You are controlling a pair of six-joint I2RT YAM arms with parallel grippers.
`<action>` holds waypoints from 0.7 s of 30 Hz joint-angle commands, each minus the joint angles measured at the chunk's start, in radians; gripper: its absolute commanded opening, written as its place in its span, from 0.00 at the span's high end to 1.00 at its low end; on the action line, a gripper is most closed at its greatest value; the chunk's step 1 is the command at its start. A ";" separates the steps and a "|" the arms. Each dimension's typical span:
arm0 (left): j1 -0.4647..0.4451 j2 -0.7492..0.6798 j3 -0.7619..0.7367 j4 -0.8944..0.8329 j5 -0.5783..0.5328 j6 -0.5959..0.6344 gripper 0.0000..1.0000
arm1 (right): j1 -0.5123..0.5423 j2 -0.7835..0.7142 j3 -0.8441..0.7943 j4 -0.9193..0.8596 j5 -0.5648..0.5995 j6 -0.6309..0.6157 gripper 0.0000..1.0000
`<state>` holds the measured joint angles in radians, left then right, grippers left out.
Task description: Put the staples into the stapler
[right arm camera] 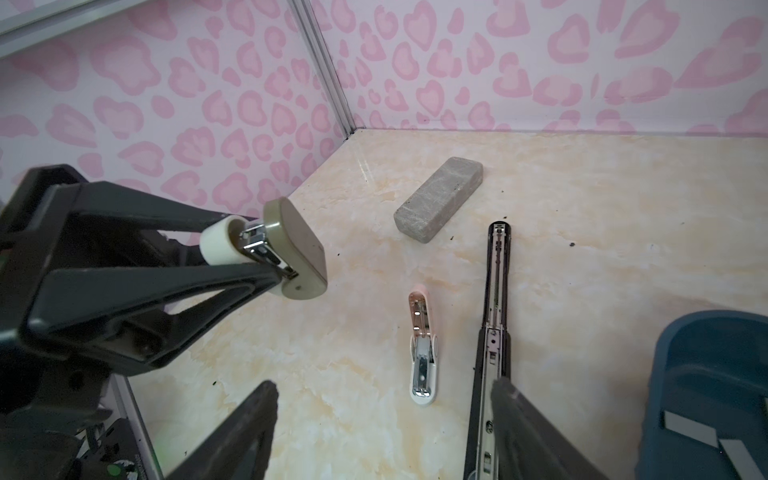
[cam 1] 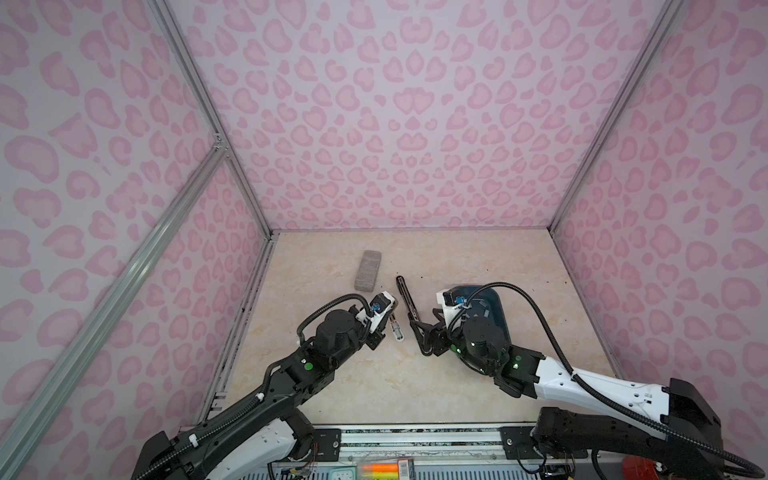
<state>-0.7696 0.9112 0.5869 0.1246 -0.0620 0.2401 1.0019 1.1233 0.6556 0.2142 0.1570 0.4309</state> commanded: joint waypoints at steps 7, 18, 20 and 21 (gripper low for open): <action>-0.066 0.090 0.044 -0.010 0.096 0.091 0.96 | 0.004 -0.038 -0.042 0.061 0.044 0.018 0.20; -0.094 0.119 0.041 0.003 0.126 0.122 0.96 | 0.002 -0.019 -0.042 0.057 0.114 0.013 0.20; -0.094 0.106 0.038 -0.001 0.126 0.122 0.96 | 0.002 -0.012 -0.045 0.062 0.139 0.015 0.20; -0.094 0.099 0.034 0.003 0.132 0.124 0.96 | 0.002 -0.004 -0.046 0.068 0.150 0.017 0.20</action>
<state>-0.8642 1.0267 0.6277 0.0990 0.0536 0.3519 1.0050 1.1057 0.6128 0.2611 0.2527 0.4446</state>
